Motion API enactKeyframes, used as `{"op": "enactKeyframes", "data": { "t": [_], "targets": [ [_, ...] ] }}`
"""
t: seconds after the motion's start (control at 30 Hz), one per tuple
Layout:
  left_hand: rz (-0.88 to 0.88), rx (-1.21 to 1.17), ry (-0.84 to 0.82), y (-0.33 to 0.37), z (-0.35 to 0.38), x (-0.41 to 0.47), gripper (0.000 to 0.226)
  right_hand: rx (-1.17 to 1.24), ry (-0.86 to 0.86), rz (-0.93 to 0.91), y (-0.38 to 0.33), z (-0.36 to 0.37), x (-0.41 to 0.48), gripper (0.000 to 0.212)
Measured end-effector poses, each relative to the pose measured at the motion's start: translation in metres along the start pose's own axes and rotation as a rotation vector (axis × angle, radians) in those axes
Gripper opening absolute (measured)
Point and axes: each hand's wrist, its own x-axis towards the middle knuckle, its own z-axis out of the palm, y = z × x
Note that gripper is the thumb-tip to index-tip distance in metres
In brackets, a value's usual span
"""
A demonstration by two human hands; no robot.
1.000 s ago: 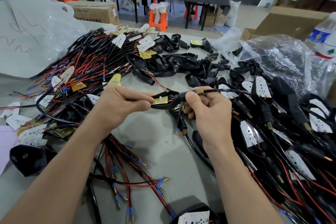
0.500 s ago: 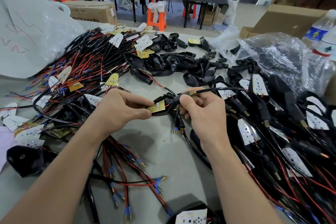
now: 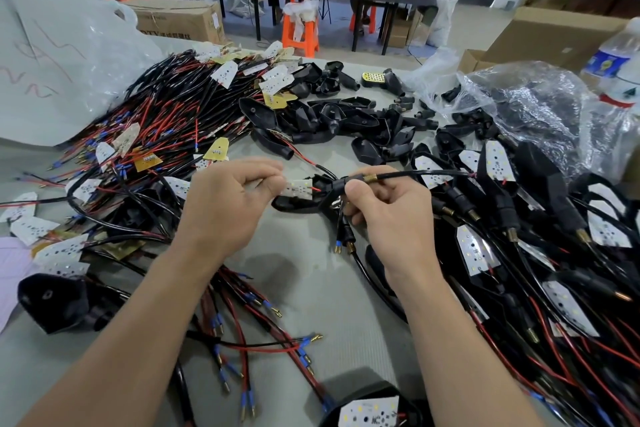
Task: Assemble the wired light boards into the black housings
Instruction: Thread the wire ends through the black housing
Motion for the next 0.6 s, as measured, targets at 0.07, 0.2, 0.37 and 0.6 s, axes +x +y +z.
{"op": "enactKeyframes", "data": {
  "t": [0.07, 0.2, 0.37, 0.6],
  "targets": [
    [0.134, 0.094, 0.108, 0.005, 0.01, -0.005, 0.007, 0.005, 0.026, -0.002, 0.001, 0.002, -0.001, 0.008],
    [-0.264, -0.268, -0.003, 0.006, 0.019, -0.001, 0.03, 0.156, 0.021, 0.024, -0.003, 0.002, -0.001, 0.024],
    [-0.444, -0.684, 0.127, 0.007, 0.023, 0.001, 0.035, 0.251, -0.094, 0.032, -0.007, 0.004, -0.004, 0.019],
    [-0.541, -0.787, -0.17, 0.006, 0.022, 0.002, 0.019, 0.28, -0.126, 0.053, -0.012, 0.007, -0.003, 0.014]
  ]
}}
